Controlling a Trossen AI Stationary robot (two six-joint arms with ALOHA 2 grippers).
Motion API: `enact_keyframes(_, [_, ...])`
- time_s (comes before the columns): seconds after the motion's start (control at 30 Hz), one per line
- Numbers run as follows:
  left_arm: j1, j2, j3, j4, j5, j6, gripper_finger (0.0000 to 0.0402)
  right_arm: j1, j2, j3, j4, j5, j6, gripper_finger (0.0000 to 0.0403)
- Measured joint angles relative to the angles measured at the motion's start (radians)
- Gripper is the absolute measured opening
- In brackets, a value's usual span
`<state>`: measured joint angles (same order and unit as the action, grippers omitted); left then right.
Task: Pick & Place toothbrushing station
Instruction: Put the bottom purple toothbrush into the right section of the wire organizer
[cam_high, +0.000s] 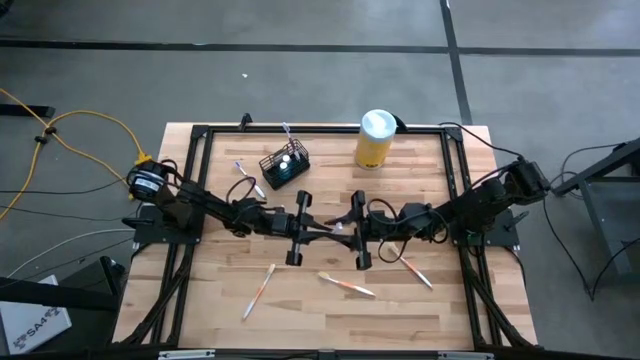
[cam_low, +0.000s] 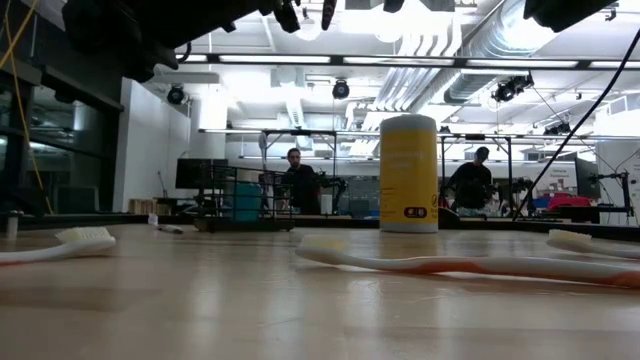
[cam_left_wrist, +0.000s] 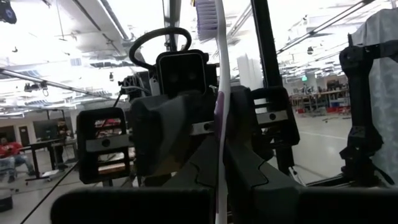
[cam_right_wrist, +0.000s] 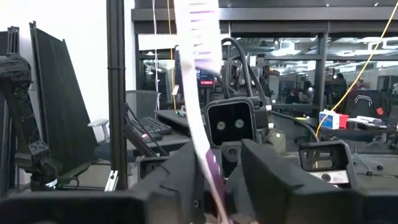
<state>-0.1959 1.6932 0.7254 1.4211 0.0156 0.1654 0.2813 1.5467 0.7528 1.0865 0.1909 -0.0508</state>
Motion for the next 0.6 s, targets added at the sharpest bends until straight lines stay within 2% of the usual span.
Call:
enact_keyframes(0.2, [0.000, 0.000, 0.000, 0.001, -0.004, -0.008, 0.0004, 0.000, 0.000, 0.000, -0.004, -0.001, -0.008, 0.0023])
enact_keyframes(0.6, [0.000, 0.000, 0.000, -0.010, 0.002, -0.046, 0.0046, 0.000, -0.001, 0.000, -0.016, -0.009, 0.037, 0.0017])
